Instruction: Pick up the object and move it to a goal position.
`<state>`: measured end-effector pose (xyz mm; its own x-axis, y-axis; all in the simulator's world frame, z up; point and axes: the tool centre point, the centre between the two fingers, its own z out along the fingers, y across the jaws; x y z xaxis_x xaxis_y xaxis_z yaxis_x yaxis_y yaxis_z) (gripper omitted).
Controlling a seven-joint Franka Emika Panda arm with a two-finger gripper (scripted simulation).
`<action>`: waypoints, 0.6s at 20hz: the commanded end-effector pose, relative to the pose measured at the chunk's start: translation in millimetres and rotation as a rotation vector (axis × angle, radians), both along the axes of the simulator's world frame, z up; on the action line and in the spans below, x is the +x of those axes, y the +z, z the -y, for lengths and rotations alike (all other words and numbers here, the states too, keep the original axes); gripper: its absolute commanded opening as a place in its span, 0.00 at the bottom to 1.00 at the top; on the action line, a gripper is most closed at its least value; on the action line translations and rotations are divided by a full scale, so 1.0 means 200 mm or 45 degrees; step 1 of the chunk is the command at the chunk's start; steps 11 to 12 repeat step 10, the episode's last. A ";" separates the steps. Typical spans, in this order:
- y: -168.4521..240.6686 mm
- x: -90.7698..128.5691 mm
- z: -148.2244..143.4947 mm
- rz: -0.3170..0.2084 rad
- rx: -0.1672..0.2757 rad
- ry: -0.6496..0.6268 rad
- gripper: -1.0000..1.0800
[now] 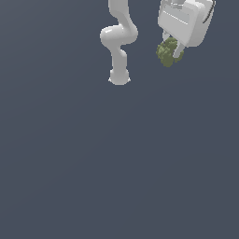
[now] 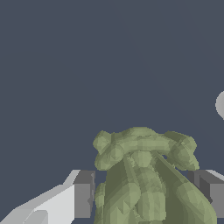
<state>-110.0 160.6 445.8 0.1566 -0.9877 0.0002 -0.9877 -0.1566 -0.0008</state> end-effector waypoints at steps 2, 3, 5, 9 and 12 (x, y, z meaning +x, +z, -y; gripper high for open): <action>0.05 0.00 -0.02 -0.001 0.000 0.000 0.00; 0.06 0.00 -0.02 -0.001 0.000 0.000 0.00; 0.06 0.01 -0.03 -0.001 0.000 0.000 0.00; 0.06 0.01 -0.02 -0.001 0.000 0.000 0.00; 0.06 0.01 -0.02 -0.001 0.000 0.000 0.00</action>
